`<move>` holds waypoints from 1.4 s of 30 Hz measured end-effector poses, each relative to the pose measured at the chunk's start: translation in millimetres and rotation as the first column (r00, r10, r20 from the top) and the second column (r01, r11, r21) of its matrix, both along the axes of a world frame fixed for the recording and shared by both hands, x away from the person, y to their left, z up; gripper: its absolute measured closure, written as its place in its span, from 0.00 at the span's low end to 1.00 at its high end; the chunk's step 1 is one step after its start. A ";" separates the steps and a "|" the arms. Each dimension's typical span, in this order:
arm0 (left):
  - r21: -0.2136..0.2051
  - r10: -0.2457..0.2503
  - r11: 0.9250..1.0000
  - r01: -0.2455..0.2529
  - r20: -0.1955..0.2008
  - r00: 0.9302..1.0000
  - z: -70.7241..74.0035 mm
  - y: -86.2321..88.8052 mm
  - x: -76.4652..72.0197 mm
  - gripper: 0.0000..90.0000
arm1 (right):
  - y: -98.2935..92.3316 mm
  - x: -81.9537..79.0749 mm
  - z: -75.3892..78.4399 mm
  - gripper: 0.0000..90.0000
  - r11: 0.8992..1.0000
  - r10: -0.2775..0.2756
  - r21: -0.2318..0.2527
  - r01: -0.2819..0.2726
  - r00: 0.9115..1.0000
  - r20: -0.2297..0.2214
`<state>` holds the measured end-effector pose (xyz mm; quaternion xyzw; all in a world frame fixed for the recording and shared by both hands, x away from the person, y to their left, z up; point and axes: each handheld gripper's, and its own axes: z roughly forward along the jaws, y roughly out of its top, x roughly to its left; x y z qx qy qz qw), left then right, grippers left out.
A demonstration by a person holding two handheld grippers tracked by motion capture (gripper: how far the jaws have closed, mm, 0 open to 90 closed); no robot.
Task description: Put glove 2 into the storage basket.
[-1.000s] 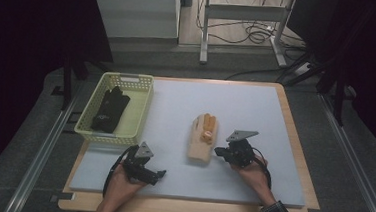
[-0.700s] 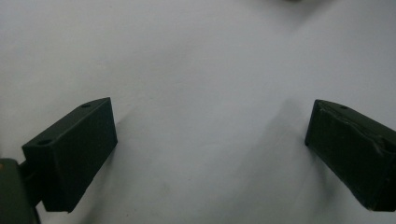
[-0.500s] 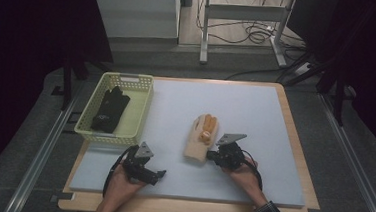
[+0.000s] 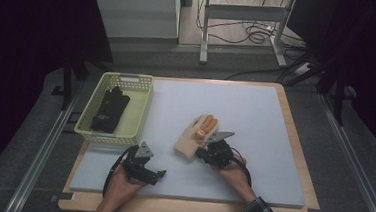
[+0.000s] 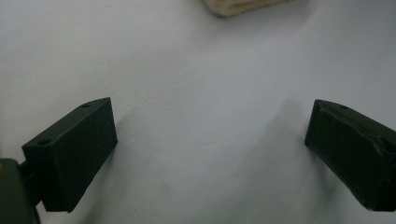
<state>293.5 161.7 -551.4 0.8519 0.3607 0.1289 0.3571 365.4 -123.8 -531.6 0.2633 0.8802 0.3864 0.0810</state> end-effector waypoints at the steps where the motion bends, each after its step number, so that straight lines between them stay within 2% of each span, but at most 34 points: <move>1: 0.000 0.000 1.000 0.000 0.000 1.000 0.0 0.0 0.0 0.03 | 2.3 0.4 -0.2 0.90 1.000 -0.001 0.000 0.001 1.000 0.000; 11: 0.000 0.000 1.000 0.000 0.000 1.000 0.0 0.0 0.0 0.03 | 26.6 4.5 -2.0 0.90 1.000 0.013 -0.021 -0.013 0.999 0.037; 18: 0.000 0.000 1.000 0.000 0.000 1.000 0.0 0.0 0.0 0.03 | 28.1 3.9 -2.7 0.88 1.000 0.012 -0.021 -0.011 0.999 0.045; 29: 0.000 0.000 1.000 0.000 0.000 1.000 0.0 0.0 0.0 0.03 | 22.3 -1.5 1.9 0.80 1.000 0.017 -0.023 -0.016 0.998 0.060; 37: 0.002 -0.001 1.000 0.001 0.002 1.000 0.1 0.1 0.1 0.03 | 9.6 -6.0 12.6 0.72 1.000 -0.003 -0.017 0.004 0.997 0.081; 42: 0.002 -0.001 1.000 0.001 0.002 1.000 0.1 0.1 0.1 0.03 | -4.1 -8.9 17.0 0.63 1.000 -0.028 -0.009 0.029 0.995 0.096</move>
